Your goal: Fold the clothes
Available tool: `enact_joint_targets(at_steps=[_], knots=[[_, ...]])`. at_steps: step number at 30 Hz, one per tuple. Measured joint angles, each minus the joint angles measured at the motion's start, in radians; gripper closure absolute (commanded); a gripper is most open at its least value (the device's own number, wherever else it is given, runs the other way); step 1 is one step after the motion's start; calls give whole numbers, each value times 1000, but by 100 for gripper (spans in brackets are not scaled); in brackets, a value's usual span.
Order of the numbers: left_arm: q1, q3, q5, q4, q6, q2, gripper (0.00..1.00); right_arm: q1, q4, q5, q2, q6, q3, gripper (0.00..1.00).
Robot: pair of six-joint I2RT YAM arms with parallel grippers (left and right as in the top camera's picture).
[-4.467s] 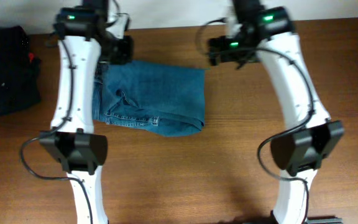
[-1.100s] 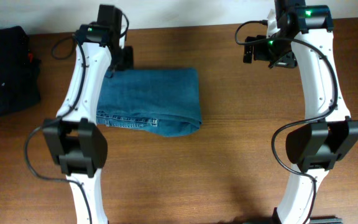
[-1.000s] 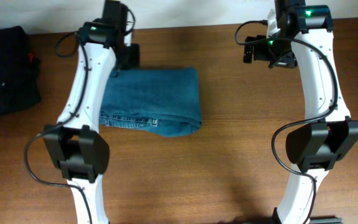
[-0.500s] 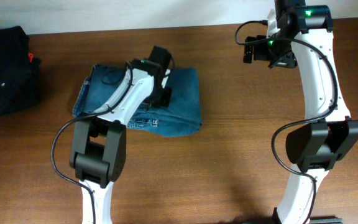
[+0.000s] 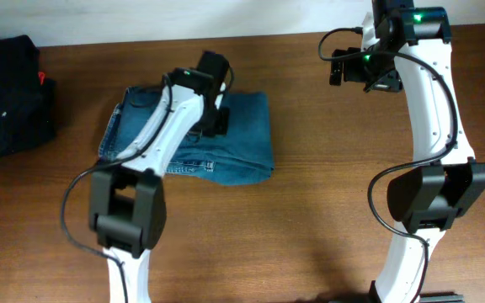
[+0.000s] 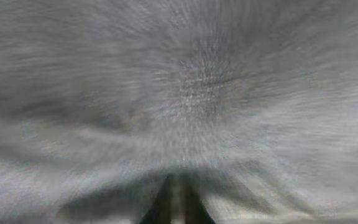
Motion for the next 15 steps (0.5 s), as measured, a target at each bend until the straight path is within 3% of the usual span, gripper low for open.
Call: enact_joint_targets(at_steps=[9, 15], knots=[[39, 28, 148, -150, -203, -116, 1, 0, 0, 0, 0, 0, 0, 1], [41, -19, 182, -106, -380, -116, 1, 0, 0, 0, 0, 0, 0, 1]])
